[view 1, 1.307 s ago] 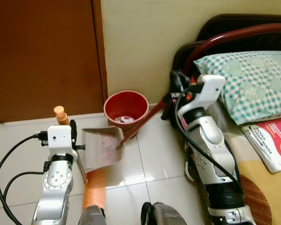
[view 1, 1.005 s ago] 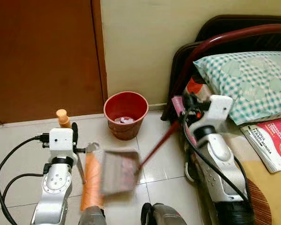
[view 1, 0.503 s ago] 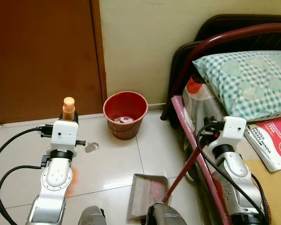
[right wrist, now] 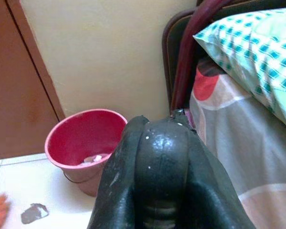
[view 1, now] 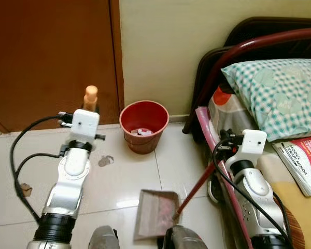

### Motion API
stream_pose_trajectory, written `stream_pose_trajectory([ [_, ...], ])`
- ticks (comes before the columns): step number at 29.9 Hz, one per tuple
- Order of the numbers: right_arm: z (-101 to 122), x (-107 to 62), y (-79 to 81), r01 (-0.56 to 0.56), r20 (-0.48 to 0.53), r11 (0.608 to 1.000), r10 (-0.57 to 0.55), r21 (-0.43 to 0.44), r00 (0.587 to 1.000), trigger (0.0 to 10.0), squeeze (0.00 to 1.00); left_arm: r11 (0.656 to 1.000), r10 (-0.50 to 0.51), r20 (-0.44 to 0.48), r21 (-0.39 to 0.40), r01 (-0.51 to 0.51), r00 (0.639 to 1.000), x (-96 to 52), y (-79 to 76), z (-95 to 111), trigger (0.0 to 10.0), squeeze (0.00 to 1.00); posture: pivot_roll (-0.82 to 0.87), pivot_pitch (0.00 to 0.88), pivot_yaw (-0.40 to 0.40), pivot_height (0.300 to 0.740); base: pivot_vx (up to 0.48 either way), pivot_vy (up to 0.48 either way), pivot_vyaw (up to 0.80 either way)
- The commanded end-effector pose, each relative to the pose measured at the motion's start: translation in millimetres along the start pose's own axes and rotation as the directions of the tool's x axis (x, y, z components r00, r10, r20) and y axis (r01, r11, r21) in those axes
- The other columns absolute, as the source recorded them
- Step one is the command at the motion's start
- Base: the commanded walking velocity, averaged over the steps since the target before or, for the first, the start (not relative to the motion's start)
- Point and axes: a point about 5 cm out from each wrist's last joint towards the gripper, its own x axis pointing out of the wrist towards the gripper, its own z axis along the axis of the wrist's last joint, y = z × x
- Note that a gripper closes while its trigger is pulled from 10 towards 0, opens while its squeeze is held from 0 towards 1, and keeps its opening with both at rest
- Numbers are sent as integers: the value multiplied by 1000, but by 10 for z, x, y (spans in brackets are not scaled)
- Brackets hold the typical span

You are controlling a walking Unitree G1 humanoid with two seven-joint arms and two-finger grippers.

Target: Sweep floor

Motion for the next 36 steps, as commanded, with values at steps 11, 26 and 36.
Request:
stream_pose_trajectory([
  [11,54,-16,-10,11,42,1000,-11,-15,999,10000,0,950,-306,78,87,300,949,353,-580,111,10000,0,9,109,-56,740,0,0,0],
  [26,96,128,-111,145,80,983,-137,-113,987,10000,0,669,-744,32,16,743,668,-4,-1066,5,10000,0,20,136,-40,740,0,0,0],
  [36,126,322,36,126,86,981,-114,-146,990,10000,0,782,-481,112,-394,483,869,-137,-809,180,10000,0,48,148,-50,740,0,0,0],
])
